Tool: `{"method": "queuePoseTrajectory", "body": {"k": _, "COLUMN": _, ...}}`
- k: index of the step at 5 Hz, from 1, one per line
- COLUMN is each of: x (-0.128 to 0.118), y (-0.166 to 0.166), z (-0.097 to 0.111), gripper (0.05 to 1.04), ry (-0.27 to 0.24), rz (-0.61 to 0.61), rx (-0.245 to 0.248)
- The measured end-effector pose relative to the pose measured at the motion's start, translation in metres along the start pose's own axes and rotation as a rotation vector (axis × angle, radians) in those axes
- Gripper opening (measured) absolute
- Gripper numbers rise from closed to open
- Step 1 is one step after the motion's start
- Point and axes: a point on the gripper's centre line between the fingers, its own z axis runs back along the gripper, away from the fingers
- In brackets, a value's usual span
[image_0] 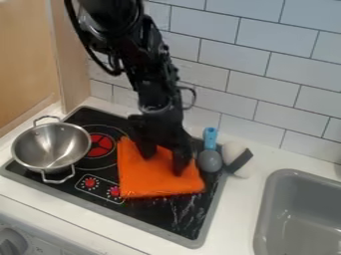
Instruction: Move the orange cloth to the right side of the stove
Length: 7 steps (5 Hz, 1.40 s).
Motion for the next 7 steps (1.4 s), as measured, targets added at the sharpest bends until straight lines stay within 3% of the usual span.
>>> {"method": "queuePoseTrajectory", "body": {"k": 2, "x": -0.041, "y": -0.041, "z": 0.003, "gripper": 0.999, "ry": 0.025, "rz": -0.077, "rx": -0.018}}
{"method": "queuePoseTrajectory", "body": {"k": 3, "x": -0.047, "y": -0.048, "z": 0.003, "gripper": 0.999, "ry": 0.029, "rz": -0.093, "rx": -0.015}}
{"method": "queuePoseTrajectory", "body": {"k": 6, "x": -0.048, "y": -0.047, "z": 0.012, "gripper": 0.999, "ry": 0.039, "rz": -0.091, "rx": -0.038}}
{"method": "queuePoseTrajectory", "body": {"k": 7, "x": -0.038, "y": -0.041, "z": 0.022, "gripper": 0.999, "ry": 0.008, "rz": -0.072, "rx": -0.043}}
